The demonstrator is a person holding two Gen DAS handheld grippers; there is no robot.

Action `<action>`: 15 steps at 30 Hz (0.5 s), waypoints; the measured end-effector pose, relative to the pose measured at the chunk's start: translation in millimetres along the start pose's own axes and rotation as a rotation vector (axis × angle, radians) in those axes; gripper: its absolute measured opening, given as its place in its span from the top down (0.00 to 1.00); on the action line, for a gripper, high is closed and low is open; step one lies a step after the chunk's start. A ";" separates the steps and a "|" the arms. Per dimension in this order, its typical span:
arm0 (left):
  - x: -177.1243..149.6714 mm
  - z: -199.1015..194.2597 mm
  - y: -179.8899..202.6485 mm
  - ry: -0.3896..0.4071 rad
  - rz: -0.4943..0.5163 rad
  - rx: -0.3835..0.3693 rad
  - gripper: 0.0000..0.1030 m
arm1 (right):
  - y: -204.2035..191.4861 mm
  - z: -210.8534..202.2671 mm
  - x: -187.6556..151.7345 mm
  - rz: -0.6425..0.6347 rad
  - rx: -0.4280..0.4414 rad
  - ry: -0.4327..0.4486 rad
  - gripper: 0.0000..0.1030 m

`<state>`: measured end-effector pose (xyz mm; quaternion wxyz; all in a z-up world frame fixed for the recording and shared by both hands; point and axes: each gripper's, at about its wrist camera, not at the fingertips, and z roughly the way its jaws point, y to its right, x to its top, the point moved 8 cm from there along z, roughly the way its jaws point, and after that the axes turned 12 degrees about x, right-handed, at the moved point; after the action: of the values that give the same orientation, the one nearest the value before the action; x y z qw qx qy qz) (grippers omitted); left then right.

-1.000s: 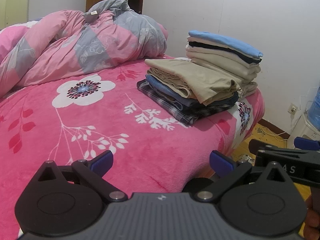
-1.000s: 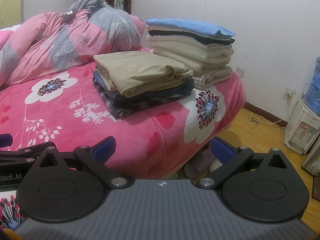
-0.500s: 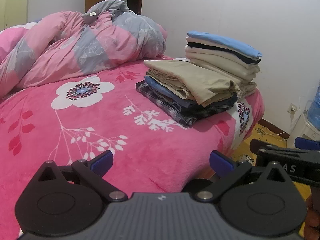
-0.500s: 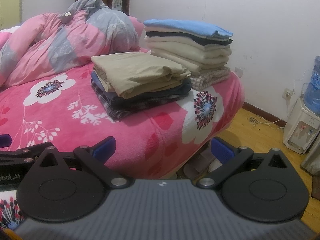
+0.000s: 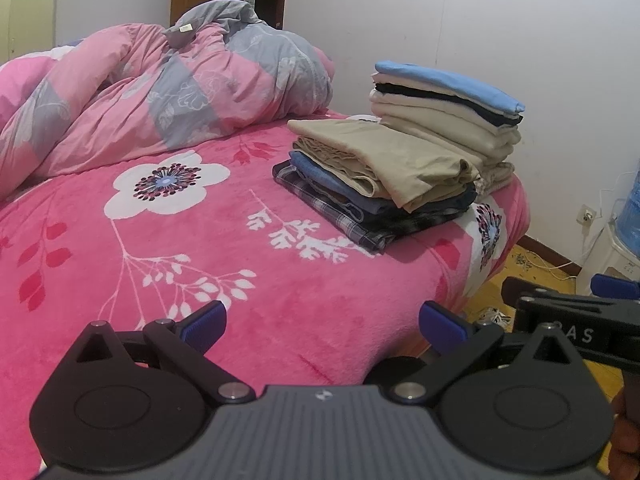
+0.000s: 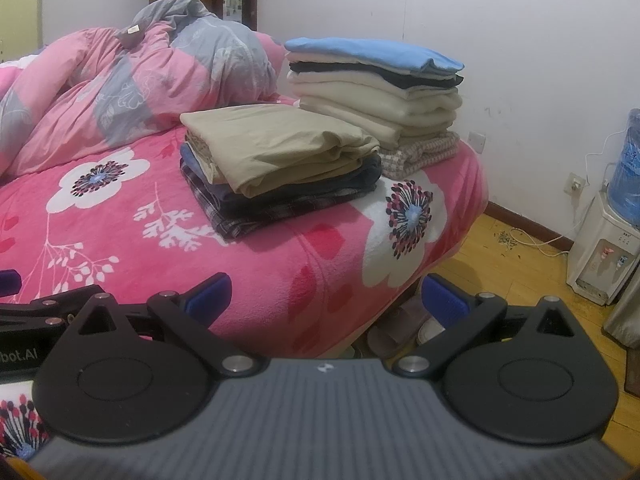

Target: Fold clothes

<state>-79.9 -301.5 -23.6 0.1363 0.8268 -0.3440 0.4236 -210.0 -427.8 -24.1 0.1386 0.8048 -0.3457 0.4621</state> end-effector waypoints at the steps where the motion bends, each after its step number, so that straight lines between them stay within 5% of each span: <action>1: 0.0 -0.1 -0.1 0.000 0.000 0.000 0.00 | 0.1 0.0 0.0 0.000 0.000 0.000 0.01; 15: -1.1 -0.2 0.2 0.000 0.001 0.001 0.00 | 0.9 -0.6 -1.9 0.004 -0.004 -0.003 0.01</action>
<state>-80.6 -301.0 -24.4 0.1357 0.8268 -0.3441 0.4239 -211.6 -427.4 -25.5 0.1387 0.8046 -0.3483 0.4606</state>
